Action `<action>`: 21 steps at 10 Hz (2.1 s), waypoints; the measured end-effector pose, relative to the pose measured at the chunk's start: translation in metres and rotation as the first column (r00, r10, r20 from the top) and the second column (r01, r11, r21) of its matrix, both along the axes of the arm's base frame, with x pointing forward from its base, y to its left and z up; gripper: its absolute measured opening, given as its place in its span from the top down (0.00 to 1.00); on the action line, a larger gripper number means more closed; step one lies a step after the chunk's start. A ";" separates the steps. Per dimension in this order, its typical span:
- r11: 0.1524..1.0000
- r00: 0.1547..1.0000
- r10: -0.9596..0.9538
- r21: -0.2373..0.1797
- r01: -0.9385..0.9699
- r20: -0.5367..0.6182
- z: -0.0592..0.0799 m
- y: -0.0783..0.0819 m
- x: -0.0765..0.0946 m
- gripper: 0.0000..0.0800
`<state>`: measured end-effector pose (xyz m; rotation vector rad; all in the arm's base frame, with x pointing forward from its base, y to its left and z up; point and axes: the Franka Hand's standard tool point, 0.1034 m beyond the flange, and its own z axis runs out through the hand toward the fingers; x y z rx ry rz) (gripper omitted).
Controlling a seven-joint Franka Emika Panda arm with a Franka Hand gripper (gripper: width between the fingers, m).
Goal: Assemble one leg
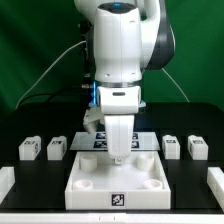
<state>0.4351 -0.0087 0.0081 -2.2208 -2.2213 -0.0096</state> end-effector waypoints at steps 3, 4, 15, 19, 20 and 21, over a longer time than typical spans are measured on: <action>1.000 1.000 0.000 0.000 0.000 0.000 0.000 0.000 0.000 0.93; 1.000 1.000 0.003 0.001 -0.003 0.002 0.000 0.002 0.002 0.93; 0.999 0.999 -0.012 0.047 0.011 0.031 0.000 0.080 0.061 0.93; 0.999 0.999 -0.005 0.052 0.003 0.048 -0.001 0.079 0.061 0.61; 0.999 0.999 -0.006 0.052 0.003 0.048 -0.001 0.079 0.061 0.61; 0.999 0.999 -0.006 0.052 0.004 0.048 -0.001 0.079 0.061 0.39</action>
Offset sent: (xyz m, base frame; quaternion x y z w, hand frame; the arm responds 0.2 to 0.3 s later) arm 0.0000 0.0000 0.0000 0.0000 0.0000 0.0000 1.0000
